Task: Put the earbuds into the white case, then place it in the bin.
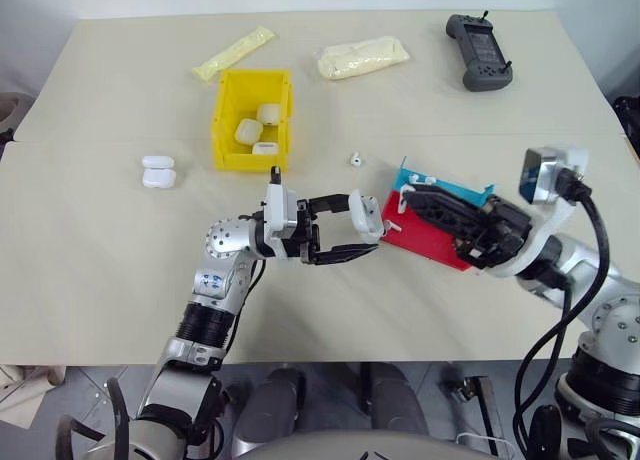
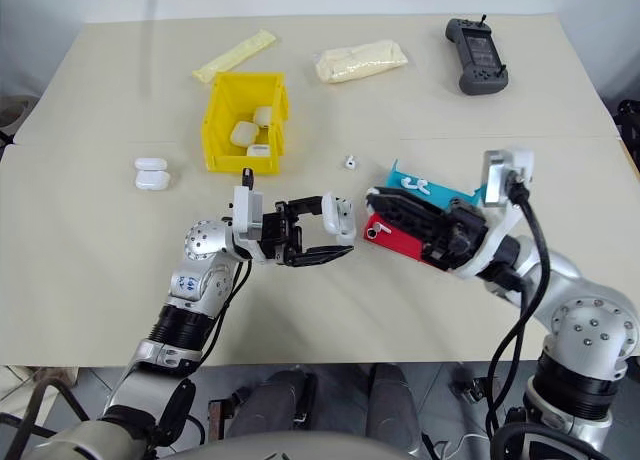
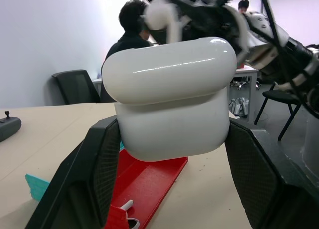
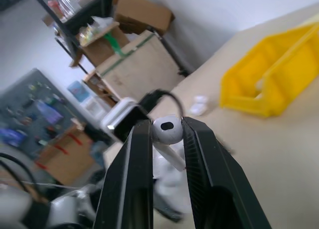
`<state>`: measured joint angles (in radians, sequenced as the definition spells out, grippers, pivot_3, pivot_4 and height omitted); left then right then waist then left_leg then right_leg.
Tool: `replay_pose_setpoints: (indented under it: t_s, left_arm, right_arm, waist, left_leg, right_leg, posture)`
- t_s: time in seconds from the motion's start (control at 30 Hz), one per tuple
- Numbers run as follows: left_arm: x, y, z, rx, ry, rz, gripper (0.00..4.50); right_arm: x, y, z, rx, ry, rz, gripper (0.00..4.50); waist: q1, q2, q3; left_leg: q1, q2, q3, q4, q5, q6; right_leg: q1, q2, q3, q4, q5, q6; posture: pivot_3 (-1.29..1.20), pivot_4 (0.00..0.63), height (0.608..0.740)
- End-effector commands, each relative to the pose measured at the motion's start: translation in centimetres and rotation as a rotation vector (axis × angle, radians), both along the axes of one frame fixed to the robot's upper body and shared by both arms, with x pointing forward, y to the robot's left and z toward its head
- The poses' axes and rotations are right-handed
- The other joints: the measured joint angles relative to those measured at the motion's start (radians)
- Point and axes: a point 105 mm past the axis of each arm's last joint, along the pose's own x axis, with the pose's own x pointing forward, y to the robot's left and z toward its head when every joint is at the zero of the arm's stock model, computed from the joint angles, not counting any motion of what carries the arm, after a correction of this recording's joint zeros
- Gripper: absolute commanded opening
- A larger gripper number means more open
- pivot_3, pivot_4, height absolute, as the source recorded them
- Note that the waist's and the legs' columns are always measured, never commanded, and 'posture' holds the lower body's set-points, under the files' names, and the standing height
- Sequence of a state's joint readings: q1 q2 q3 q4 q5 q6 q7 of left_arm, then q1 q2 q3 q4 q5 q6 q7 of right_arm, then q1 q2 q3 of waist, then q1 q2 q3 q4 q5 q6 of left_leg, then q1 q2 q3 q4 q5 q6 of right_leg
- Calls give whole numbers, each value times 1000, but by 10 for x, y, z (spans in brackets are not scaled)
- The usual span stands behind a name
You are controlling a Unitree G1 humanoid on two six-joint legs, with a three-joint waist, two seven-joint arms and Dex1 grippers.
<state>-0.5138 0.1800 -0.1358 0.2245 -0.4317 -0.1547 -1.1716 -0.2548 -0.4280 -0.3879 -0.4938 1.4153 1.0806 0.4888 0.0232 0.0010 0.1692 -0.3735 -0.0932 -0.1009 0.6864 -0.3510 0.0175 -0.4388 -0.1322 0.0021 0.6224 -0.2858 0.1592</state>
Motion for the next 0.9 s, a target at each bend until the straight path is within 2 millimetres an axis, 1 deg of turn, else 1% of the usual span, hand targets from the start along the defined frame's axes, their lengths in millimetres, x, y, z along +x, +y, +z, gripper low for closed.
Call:
replay_pose_setpoints:
  t_s: [0.03, 0.23, 0.5, 0.9]
  left_arm:
    - [1, -1, 9, -16, -40, 4, 2987]
    - [0, -2, 10, -23, -45, -2, 2987]
    - [0, 1, 11, -22, -48, 0, 2987]
    - [1, 0, 14, -34, -61, 6, 2987]
  right_arm:
    - [-8, 8, 9, 29, -24, 19, 472]
    - [-7, 16, 0, 51, 18, 11, 472]
    - [-2, 13, -10, 54, 50, -19, 472]
    - [2, 14, -26, 43, 85, -53, 472]
  waist:
    - [0, 0, 0]
    - [-1, 0, 0]
    - [0, 0, 0]
    - [0, 0, 0]
  left_leg:
    - [0, 0, 0, 0, 0, 0]
    - [0, 0, 0, 0, 0, 0]
    - [0, 0, 0, 0, 0, 0]
    - [1, 0, 0, 0, 0, 0]
  right_leg:
    - [0, 0, 0, 0, 0, 0]
    - [0, 0, 0, 0, 0, 0]
    - [0, 0, 0, 0, 0, 0]
    - [1, 1, 0, 0, 0, 0]
  posture:
    - [0, 150, 740]
    - [0, 150, 740]
    - [0, 150, 740]
    - [0, 150, 740]
